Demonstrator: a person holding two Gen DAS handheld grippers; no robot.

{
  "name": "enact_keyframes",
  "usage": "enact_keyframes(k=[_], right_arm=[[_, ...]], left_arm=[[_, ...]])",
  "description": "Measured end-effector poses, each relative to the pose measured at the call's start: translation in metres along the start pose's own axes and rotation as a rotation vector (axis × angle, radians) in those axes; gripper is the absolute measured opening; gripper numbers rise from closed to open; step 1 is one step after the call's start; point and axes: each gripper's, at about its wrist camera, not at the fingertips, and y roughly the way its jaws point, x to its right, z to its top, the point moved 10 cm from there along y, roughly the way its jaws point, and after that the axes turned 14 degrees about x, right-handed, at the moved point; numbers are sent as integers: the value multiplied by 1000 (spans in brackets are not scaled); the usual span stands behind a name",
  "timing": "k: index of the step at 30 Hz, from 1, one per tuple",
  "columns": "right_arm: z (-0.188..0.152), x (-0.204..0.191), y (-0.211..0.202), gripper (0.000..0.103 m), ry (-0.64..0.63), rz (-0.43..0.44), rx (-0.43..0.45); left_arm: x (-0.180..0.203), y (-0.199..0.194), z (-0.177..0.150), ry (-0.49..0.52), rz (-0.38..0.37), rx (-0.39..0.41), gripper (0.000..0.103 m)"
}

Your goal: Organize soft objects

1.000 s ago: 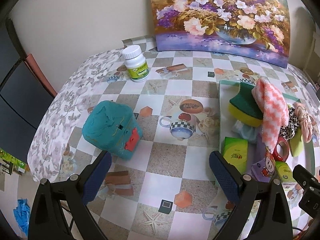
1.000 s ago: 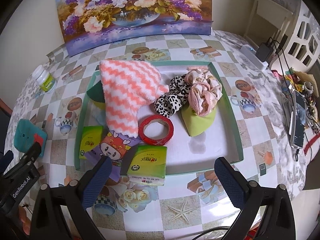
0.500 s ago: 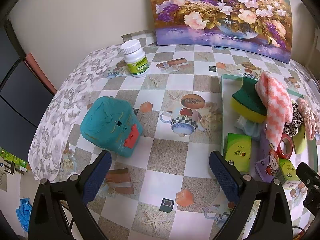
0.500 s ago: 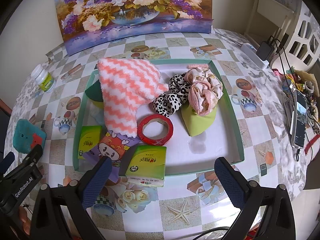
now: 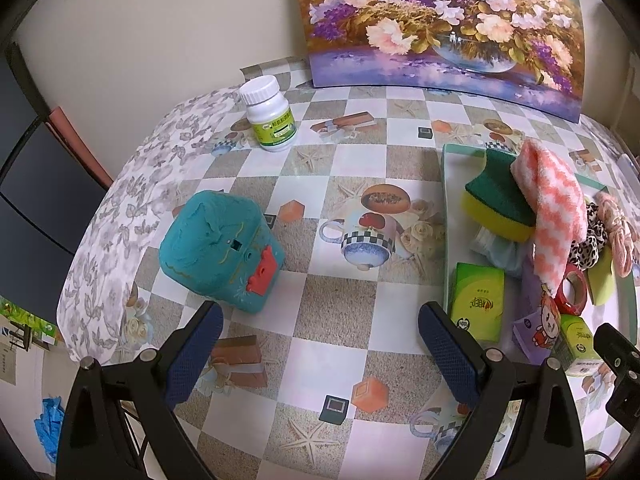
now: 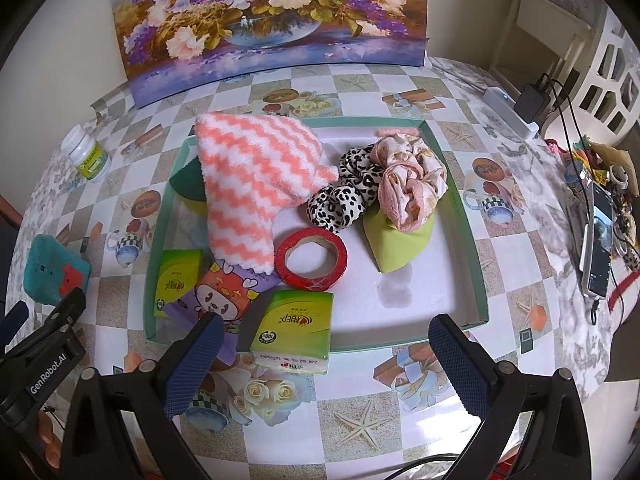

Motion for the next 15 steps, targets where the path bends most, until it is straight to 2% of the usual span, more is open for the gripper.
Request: enact_keyframes(k=[15], right_arm=[[-1, -2, 2, 103, -20, -1, -8]], left_arm=[[-1, 2, -1, 8, -2, -8, 98]])
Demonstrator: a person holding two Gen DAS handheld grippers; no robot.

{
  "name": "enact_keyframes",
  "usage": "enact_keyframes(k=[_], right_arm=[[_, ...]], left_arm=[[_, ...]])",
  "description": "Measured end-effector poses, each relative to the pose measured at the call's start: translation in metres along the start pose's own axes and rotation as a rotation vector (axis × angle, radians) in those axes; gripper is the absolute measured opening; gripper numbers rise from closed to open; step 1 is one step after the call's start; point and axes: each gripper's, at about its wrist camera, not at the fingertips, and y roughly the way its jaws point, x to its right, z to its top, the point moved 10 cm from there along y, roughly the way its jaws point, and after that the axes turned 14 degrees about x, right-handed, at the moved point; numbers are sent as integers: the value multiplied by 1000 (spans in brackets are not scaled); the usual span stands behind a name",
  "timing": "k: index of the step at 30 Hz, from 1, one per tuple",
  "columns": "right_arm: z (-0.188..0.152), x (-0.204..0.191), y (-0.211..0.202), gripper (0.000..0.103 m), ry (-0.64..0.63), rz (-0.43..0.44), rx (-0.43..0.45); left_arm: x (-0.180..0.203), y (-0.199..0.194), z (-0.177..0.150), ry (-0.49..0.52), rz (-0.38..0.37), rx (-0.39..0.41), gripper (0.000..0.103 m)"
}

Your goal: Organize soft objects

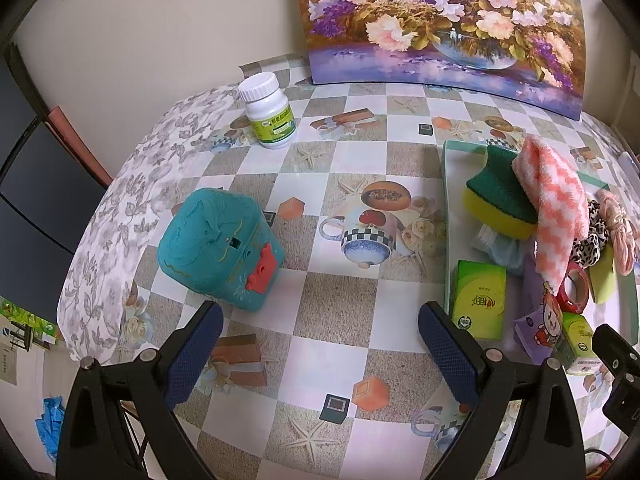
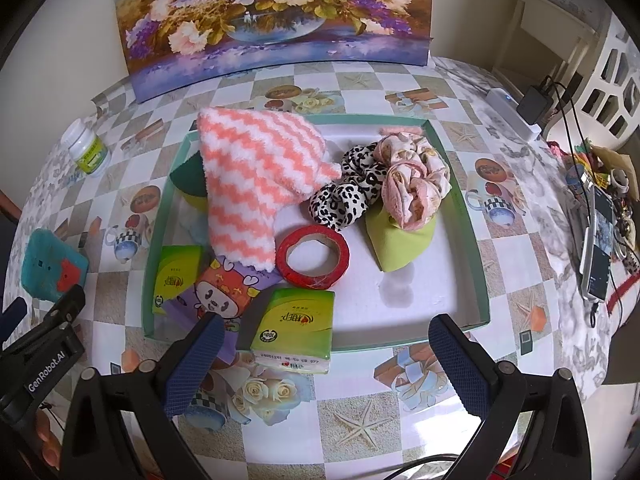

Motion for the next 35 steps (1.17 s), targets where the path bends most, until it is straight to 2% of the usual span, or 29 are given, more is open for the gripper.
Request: enact_keyframes(k=[35], right_arm=[[-1, 0, 1, 103, -8, -2, -7]], left_arm=[[-8, 4, -4, -10, 18, -25, 98]])
